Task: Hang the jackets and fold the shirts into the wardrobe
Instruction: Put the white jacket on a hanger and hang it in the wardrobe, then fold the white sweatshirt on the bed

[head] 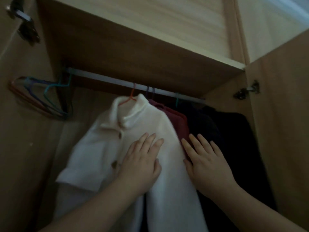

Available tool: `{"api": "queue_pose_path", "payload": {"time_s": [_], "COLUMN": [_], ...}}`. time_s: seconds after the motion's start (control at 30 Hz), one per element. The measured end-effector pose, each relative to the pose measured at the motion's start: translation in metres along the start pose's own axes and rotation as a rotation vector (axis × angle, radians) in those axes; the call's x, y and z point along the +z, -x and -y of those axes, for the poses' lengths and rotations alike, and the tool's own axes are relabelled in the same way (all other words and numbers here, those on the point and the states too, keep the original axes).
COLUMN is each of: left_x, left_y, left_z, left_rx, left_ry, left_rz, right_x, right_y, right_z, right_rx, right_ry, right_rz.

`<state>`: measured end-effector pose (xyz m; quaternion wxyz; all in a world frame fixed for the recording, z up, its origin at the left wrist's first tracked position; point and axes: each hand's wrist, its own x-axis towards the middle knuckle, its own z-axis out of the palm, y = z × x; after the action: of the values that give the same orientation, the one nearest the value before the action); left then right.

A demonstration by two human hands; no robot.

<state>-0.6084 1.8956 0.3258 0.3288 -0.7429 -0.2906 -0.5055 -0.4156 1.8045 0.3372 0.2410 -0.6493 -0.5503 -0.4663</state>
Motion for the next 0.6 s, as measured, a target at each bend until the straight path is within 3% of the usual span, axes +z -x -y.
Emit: {"api": "queue_pose_path", "payload": {"time_s": [0.13, 0.37, 0.6], "left_x": [-0.028, -0.085, -0.134], "left_y": [0.038, 0.115, 0.182], "left_z": [-0.112, -0.36, -0.585], "left_rx": [0.036, 0.158, 0.263], "left_ry": [0.209, 0.587, 0.965], "left_rz": [0.033, 0.219, 0.339], "right_x": [-0.049, -0.177, -0.326], "right_y": [0.1, 0.323, 0.533], "right_z": [-0.05, -0.176, -0.294], "right_rx": [0.057, 0.175, 0.514], "right_ry": [-0.014, 0.184, 0.406], "right_rz": [0.037, 0.234, 0.362]}}
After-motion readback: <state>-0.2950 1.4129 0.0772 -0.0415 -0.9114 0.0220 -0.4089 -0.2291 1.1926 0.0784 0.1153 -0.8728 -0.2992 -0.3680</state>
